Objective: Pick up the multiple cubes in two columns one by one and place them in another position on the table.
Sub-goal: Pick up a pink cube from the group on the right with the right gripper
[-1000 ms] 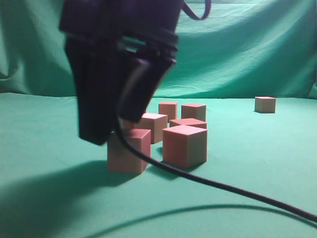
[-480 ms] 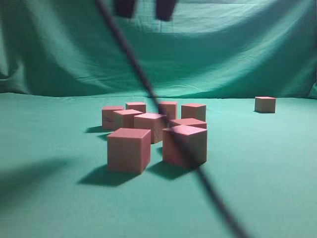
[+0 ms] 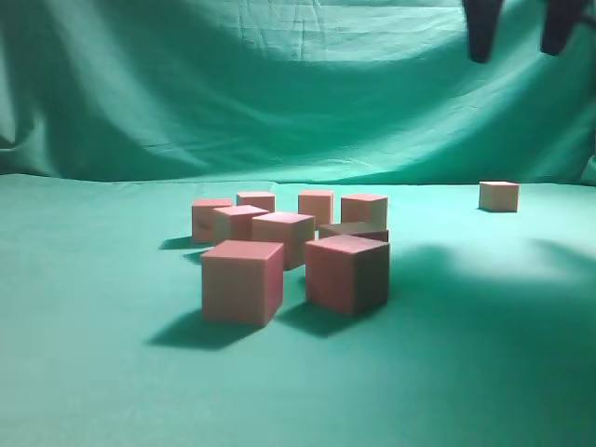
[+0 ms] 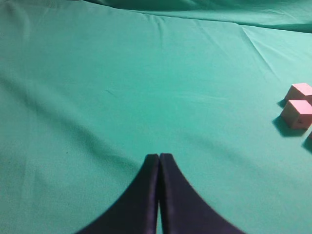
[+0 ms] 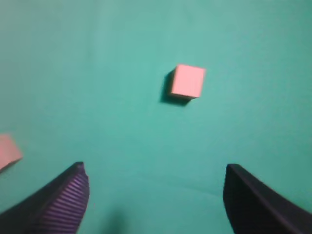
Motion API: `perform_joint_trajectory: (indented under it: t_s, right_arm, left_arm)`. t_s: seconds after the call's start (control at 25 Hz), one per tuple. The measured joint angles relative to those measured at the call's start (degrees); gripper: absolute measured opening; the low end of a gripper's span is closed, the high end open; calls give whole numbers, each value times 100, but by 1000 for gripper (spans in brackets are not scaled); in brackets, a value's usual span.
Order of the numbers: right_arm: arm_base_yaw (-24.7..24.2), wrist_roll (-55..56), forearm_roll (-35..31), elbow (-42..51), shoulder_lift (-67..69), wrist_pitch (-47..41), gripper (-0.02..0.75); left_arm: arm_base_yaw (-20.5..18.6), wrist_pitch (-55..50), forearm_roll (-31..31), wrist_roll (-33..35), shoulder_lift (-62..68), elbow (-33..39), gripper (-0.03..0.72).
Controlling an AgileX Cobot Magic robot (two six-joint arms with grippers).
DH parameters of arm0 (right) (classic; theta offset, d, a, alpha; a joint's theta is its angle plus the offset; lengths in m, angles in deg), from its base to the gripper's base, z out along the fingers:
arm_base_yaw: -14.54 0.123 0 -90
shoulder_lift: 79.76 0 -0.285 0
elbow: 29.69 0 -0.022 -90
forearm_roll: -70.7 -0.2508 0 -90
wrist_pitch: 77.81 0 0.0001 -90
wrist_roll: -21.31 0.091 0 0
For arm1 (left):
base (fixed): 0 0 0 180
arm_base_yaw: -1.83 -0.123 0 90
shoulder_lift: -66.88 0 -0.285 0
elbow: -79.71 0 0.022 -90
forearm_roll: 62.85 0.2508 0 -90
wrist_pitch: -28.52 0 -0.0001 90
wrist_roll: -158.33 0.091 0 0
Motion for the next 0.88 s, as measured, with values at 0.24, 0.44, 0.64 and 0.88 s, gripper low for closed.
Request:
perform_joint_trajectory:
  t_s: [0.24,0.44,0.64,0.88]
  right_arm:
    - [-721,-50,-476,-9,541,789,552]
    - [-767,-426,-535,-9,1142,1401,552]
    - [-767,-608,-551,-9,1607,2017,552]
    - [-767,-658,-550,-9,1937,2477,552]
  left_arm:
    - [0,0,0,0,0,0,0]
    - [0,0,0,0,0,0,0]
    - [0,0,0,0,0,0,0]
    - [0,0,0,0,0,0,0]
